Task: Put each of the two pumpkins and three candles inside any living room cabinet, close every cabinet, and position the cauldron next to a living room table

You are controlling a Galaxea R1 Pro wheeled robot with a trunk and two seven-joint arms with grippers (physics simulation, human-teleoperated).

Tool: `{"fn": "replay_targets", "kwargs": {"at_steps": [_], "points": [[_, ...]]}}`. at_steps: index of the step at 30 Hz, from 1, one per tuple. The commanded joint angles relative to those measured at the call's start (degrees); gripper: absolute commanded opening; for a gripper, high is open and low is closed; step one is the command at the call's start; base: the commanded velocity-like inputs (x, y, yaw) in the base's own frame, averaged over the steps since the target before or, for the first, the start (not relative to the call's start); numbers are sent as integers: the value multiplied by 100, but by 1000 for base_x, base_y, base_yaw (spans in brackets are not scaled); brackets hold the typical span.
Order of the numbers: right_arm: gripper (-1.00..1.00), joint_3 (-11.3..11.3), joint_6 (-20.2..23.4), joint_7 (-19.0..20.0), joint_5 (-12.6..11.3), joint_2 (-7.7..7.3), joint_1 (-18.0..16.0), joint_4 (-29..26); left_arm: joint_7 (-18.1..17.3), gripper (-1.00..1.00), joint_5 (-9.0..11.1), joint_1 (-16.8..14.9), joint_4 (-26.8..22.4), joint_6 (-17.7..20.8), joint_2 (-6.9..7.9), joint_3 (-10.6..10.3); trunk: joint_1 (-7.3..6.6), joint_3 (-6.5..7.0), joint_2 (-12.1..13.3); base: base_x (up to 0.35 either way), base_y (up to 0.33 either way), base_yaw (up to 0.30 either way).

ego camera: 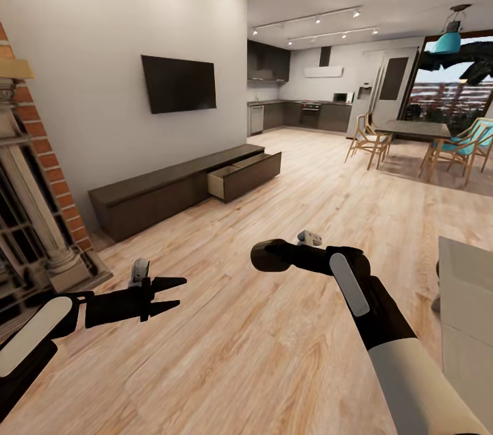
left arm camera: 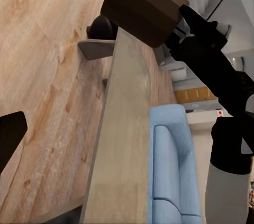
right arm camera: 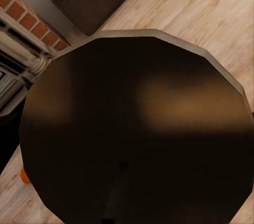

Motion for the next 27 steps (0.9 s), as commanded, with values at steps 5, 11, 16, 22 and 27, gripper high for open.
{"fn": "replay_targets", "kwargs": {"at_steps": [5, 11, 16, 22, 27], "points": [[-100, 2, 18, 42, 43, -1, -4, -3, -60, 100, -44, -5, 3, 3, 5, -9, 1, -6, -3, 125, 0, 0], [-100, 1, 18, 42, 43, -3, -4, -3, -57, 100, -44, -5, 3, 3, 5, -9, 1, -6, -3, 125, 0, 0], [-100, 1, 18, 42, 43, -3, -4, -3, -58, 100, -44, -5, 3, 3, 5, -9, 1, -6, -3, 125, 0, 0], [-100, 3, 18, 42, 43, -3, -4, -3, -54, 100, -44, -5, 3, 3, 5, -9, 1, -6, -3, 128, 0, 0], [-100, 3, 18, 42, 43, -3, -4, -3, -54, 100, -44, -5, 3, 3, 5, -9, 1, -6, -3, 149, 0, 0]]}}
